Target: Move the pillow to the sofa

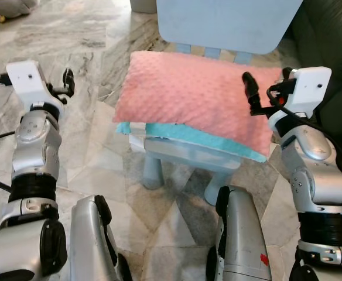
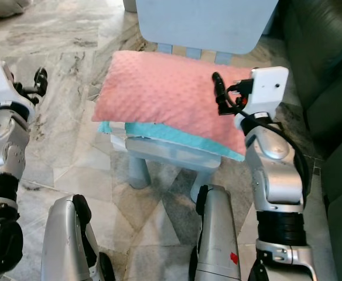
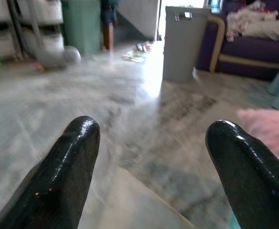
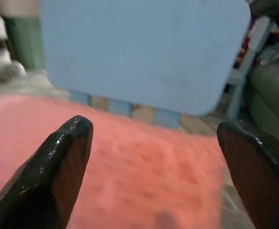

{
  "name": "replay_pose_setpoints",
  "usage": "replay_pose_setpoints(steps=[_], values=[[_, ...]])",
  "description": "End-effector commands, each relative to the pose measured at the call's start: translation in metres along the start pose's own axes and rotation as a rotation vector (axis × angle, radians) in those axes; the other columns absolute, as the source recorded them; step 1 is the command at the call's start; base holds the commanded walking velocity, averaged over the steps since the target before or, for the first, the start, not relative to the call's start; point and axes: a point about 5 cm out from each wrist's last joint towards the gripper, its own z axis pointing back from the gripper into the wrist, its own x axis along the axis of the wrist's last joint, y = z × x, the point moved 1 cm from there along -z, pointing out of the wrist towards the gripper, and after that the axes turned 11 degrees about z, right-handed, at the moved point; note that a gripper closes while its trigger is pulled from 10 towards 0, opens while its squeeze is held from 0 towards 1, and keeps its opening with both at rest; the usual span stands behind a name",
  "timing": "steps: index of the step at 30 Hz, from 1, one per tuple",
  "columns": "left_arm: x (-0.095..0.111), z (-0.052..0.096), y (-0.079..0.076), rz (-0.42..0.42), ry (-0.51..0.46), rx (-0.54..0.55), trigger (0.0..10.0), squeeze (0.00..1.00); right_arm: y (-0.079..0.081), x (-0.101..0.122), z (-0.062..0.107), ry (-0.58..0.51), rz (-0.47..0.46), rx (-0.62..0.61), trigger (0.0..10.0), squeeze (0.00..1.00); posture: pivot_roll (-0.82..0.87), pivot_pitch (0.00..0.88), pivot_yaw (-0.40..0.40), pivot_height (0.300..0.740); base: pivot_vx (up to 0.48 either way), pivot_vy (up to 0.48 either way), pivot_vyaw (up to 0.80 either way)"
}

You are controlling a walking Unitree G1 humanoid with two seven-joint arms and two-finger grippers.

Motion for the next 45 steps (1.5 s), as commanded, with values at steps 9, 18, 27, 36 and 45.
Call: replay_pose_setpoints(steps=[9,18,27,36,45], values=[[-0.014,-0.017,-0.047,0.166,0.16,-0.171,10.0,0.0,-0.008,-0.008,-0.022,0.052,-0.086,0.029,10.0,0.0,-0.09,0.307,0.025,0.403,0.0,0.0,0.0],[-0.026,-0.019,-0.077,0.209,0.246,-0.263,10.0,0.0,-0.017,-0.008,-0.033,0.07,-0.08,0.037,10.0,0.0,-0.11,0.34,0.054,0.403,0.0,0.0,0.0],[-0.023,-0.02,-0.094,0.234,0.305,-0.374,10.0,0.0,-0.037,-0.017,-0.032,0.118,-0.031,-0.057,10.0,0.0,-0.11,0.344,0.07,0.403,0.0,0.0,0.0],[-0.018,-0.02,-0.107,0.239,0.336,-0.469,10.0,0.0,-0.057,-0.012,-0.027,0.067,-0.038,-0.177,10.0,0.0,-0.1,0.344,0.073,0.403,0.0,0.0,0.0],[-0.009,-0.023,-0.101,0.251,0.278,-0.431,10.0,0.0,-0.07,-0.01,-0.02,0.015,-0.116,-0.212,10.0,0.0,-0.1,0.341,0.071,0.403,0.0,0.0,0.0]])
